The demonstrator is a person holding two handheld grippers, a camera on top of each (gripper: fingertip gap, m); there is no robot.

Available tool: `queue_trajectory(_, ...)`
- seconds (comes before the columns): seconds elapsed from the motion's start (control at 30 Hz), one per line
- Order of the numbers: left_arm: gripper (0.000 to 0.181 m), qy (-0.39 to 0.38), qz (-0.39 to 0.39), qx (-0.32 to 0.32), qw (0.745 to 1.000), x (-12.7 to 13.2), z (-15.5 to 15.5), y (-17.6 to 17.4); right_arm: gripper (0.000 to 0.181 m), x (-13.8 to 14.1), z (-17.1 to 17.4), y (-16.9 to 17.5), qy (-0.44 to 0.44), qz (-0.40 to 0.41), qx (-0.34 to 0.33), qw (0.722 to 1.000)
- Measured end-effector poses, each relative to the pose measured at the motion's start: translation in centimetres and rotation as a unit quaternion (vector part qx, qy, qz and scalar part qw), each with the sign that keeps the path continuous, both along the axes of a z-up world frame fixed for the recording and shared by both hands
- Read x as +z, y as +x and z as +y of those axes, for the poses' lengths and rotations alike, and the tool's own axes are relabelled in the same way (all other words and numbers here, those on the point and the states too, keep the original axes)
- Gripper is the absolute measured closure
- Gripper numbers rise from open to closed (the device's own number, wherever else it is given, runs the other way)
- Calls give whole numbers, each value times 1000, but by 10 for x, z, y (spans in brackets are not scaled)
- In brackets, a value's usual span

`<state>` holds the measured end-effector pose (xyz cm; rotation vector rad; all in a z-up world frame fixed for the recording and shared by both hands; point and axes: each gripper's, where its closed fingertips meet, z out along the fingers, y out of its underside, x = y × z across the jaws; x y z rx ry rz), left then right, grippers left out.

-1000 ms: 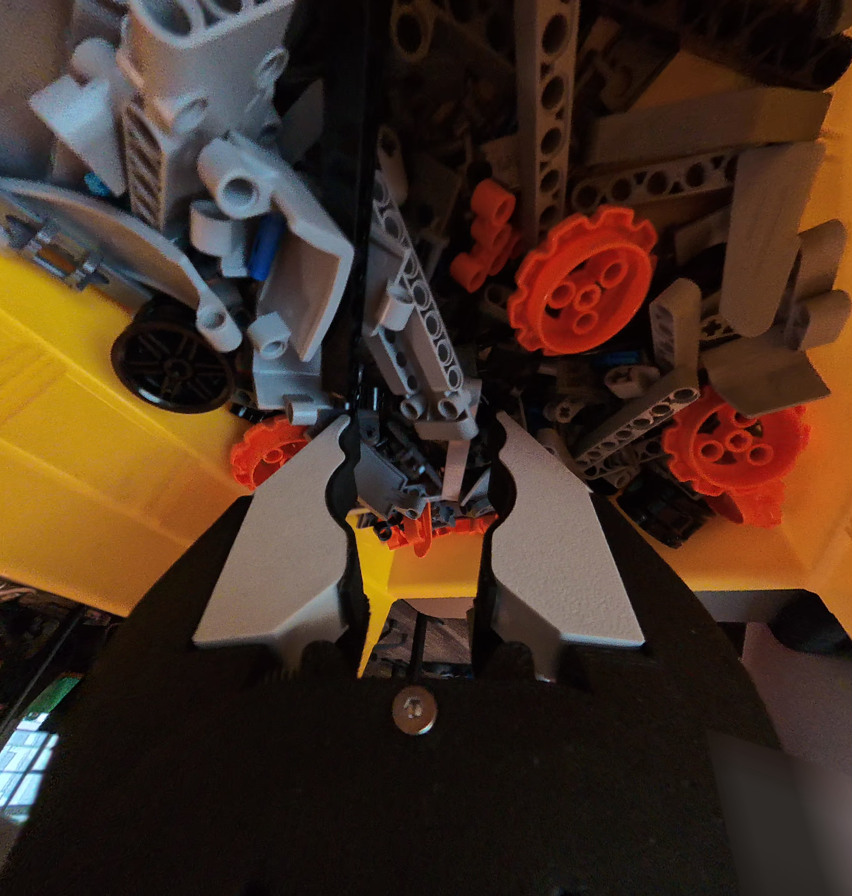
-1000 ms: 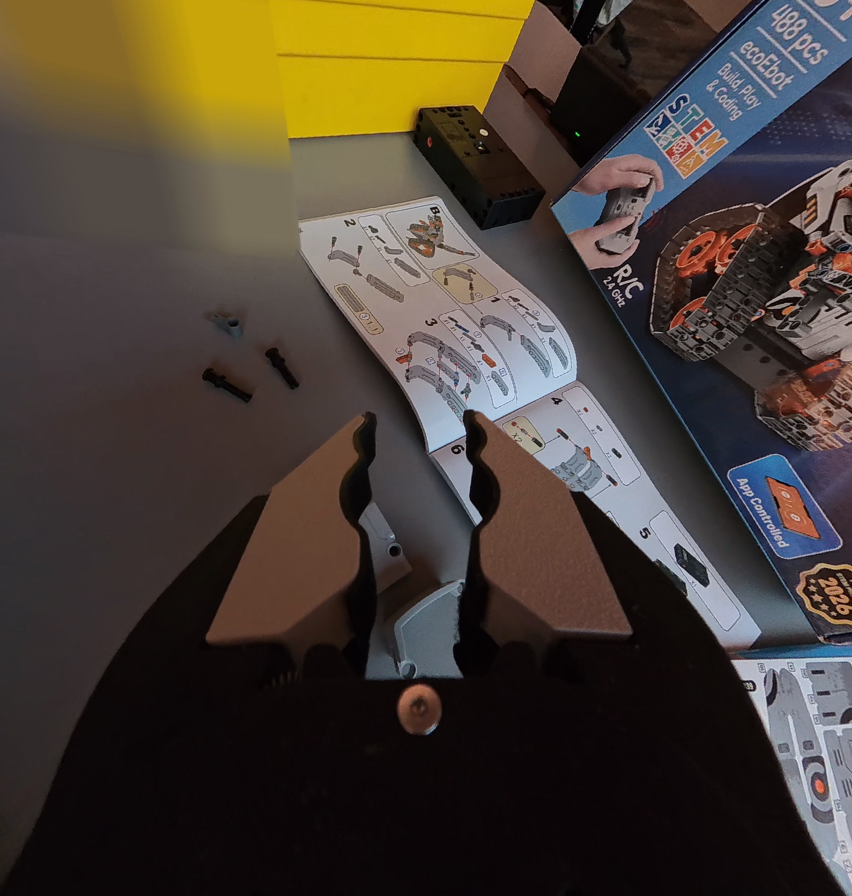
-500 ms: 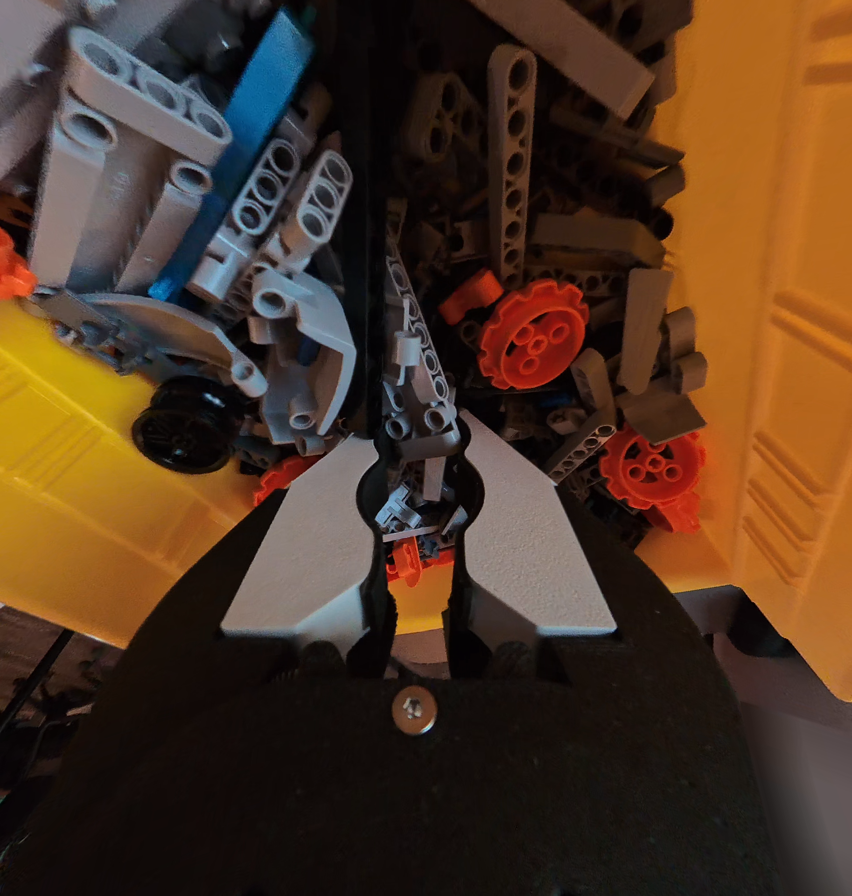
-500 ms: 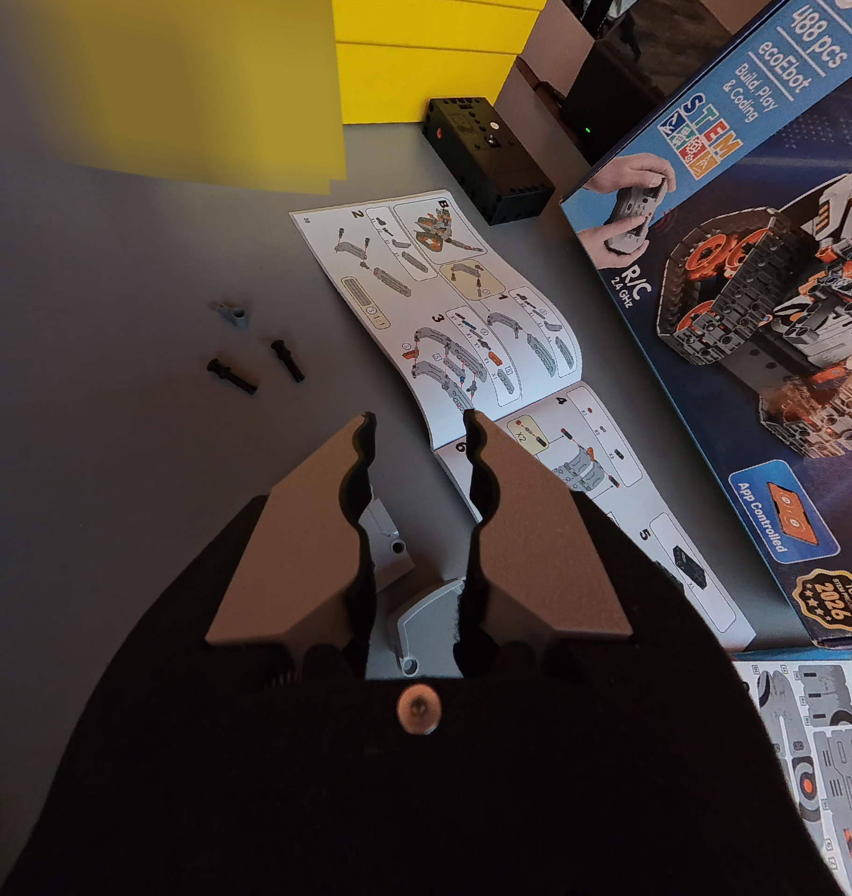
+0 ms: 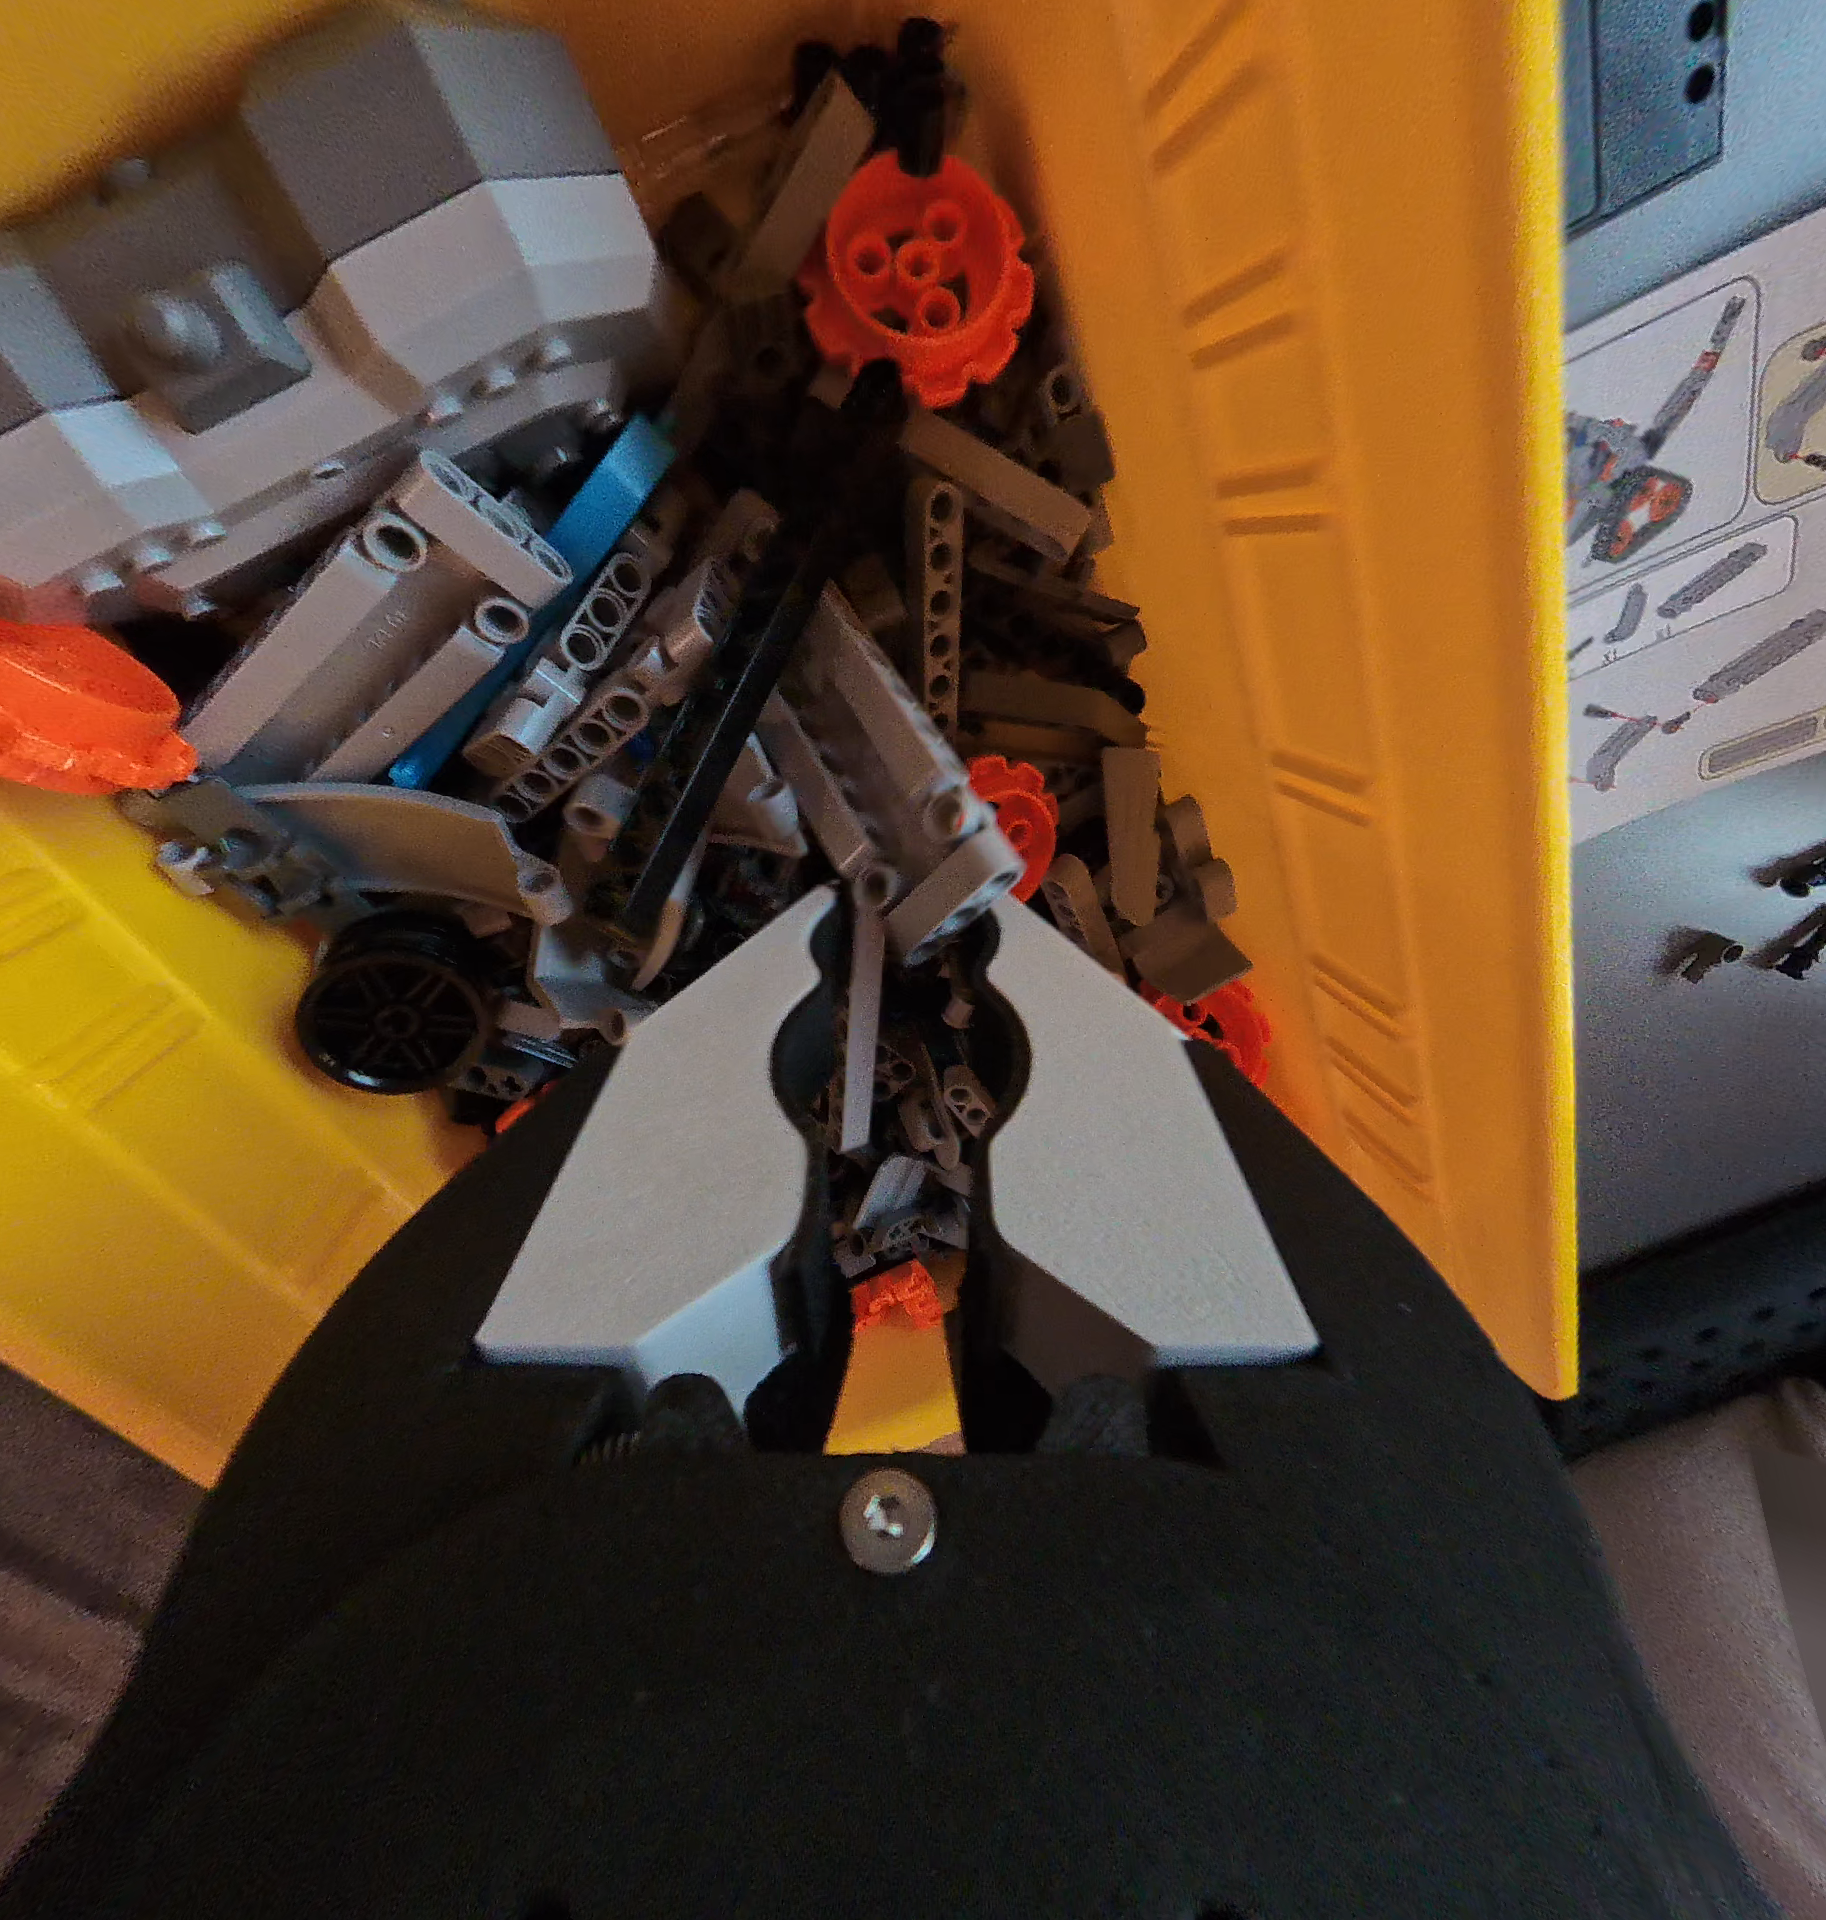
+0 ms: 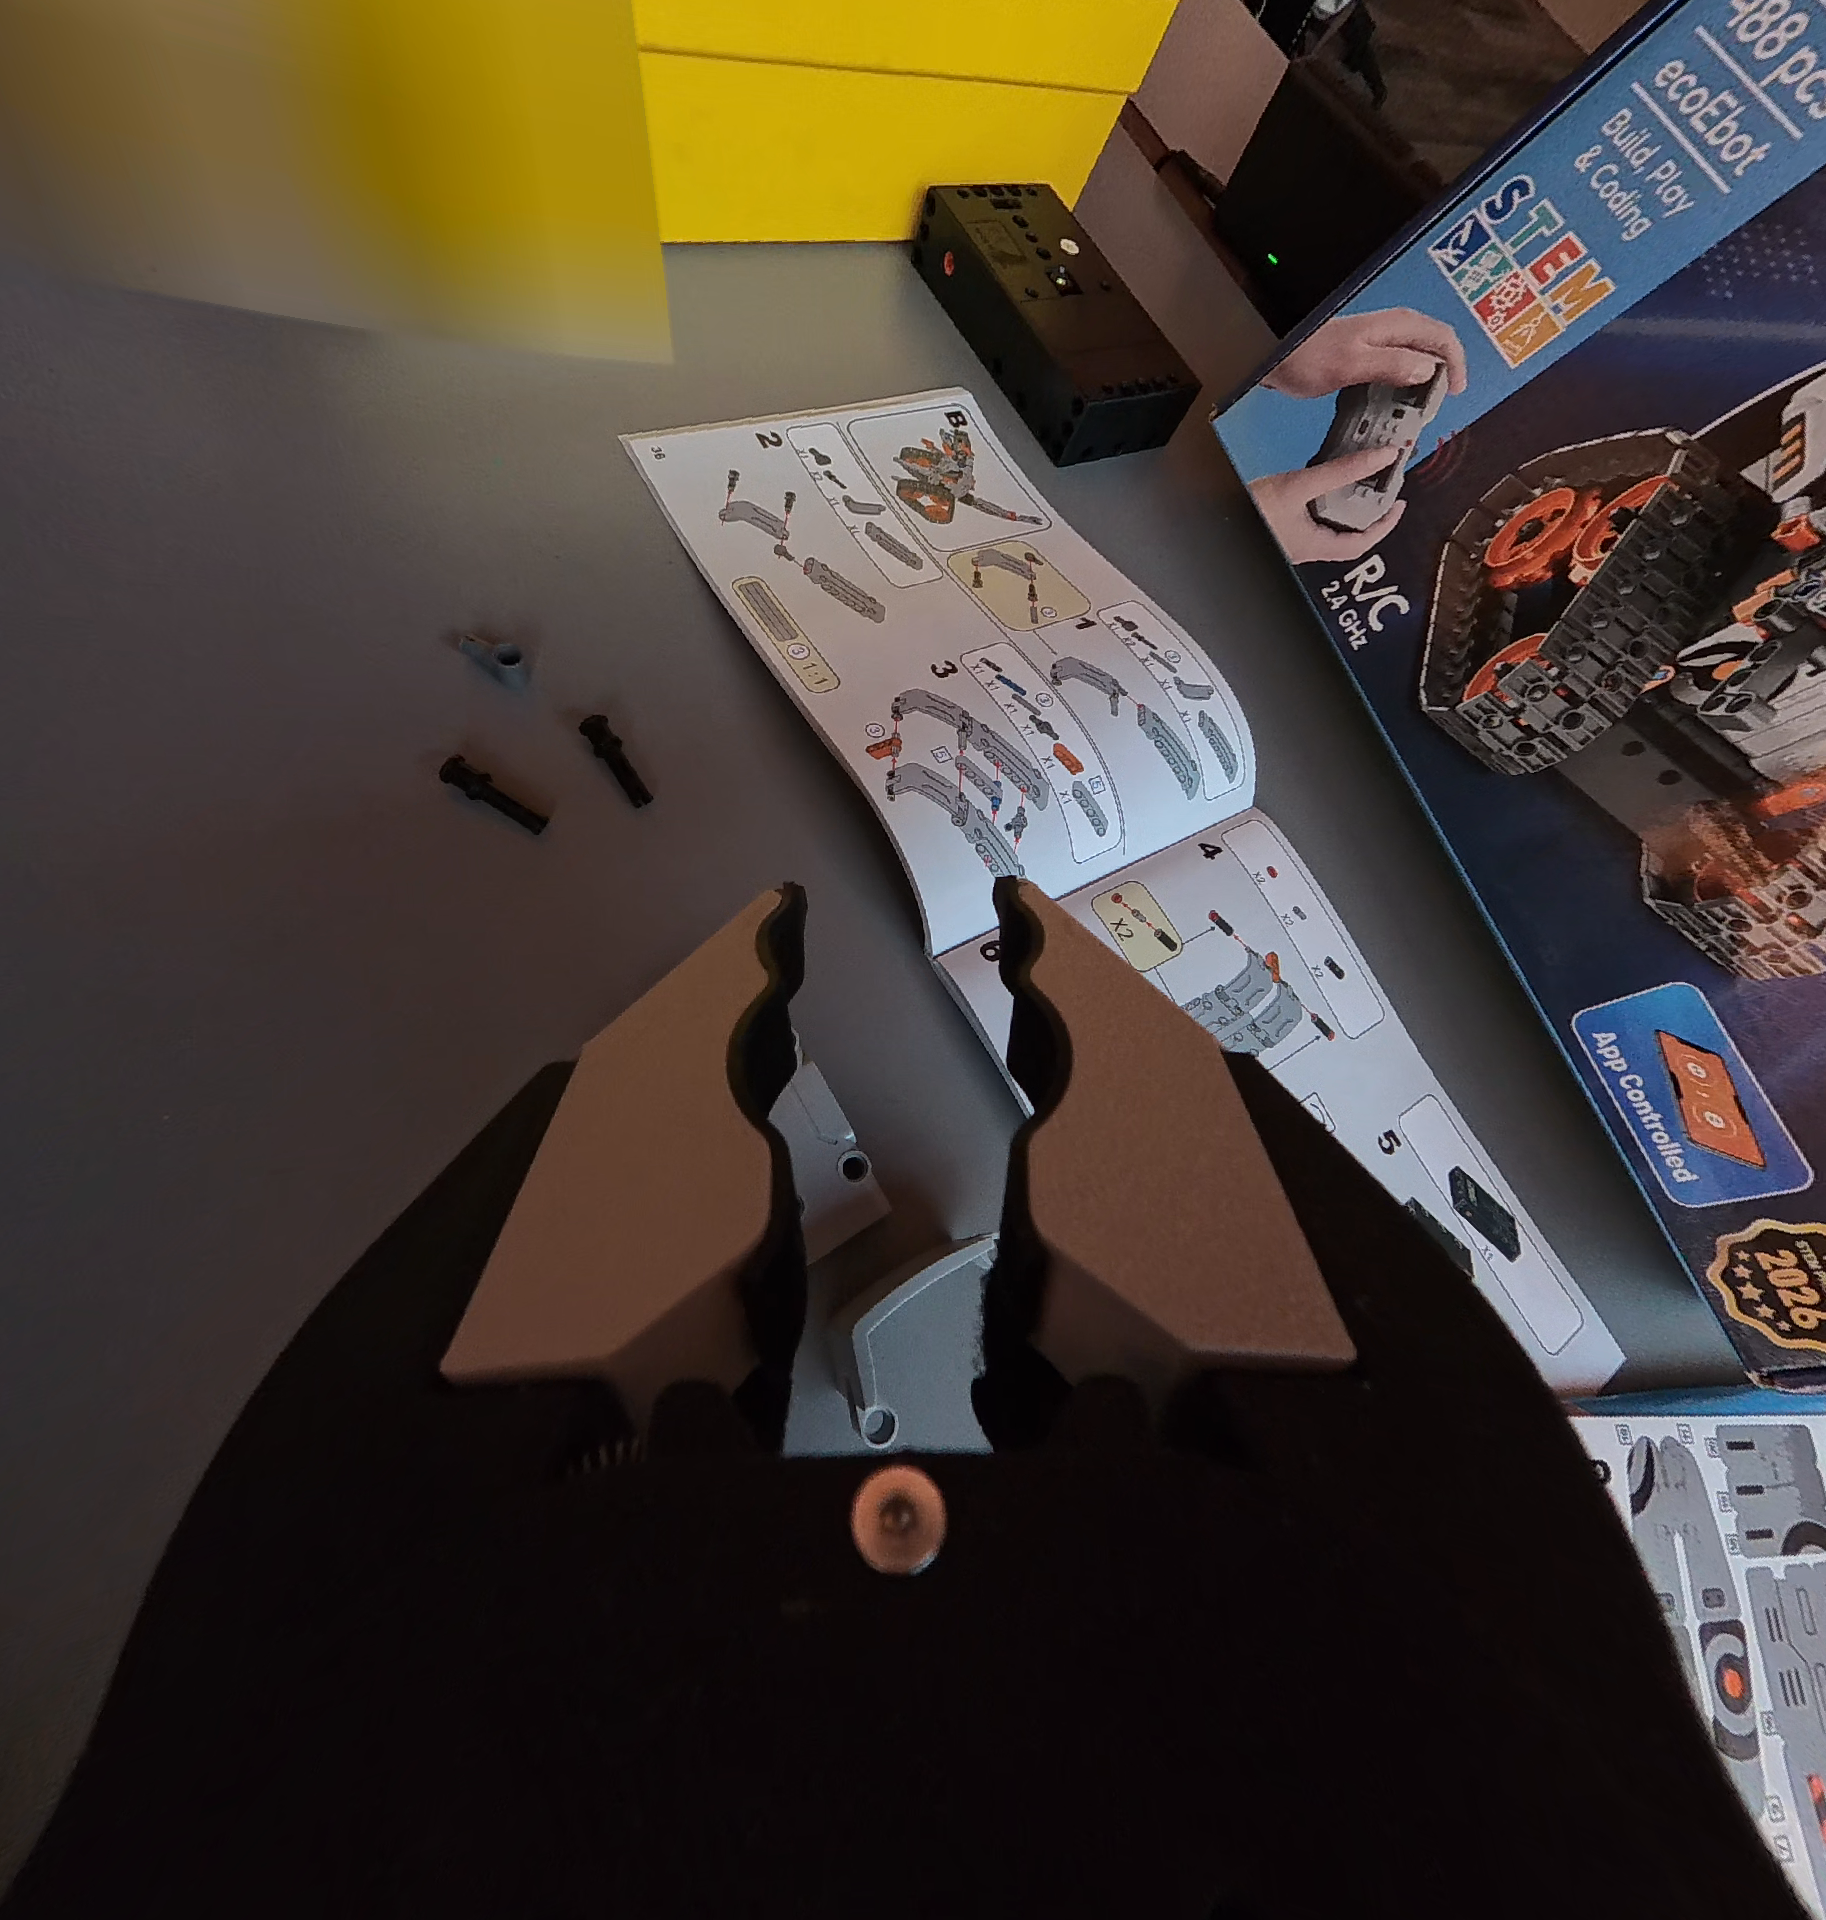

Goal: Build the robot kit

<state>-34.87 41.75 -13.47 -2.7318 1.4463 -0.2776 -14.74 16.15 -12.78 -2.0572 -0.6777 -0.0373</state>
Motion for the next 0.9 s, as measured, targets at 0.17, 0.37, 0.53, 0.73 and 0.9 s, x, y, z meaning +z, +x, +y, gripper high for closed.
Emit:
queue_trajectory(0.17,148,7,107,-38,993,-5,-23,-32,145,0,0,0,0,-1,1,1000)
queue_trajectory(0.37,174,-38,139,-104,984,-20,-50,-28,145,1,-1,-1,1,-3,2,1000)
queue_trajectory(0.53,165,-77,184,-79,977,-33,-55,-44,145,0,-1,-1,-2,-4,4,1000)
queue_trajectory(0.73,178,-71,196,-83,974,-34,-52,-49,145,0,-2,-2,-2,-9,7,1000)
queue_trajectory(0.9,179,-51,131,-82,987,-16,-46,-40,145,0,-2,-3,-3,-8,8,1000)
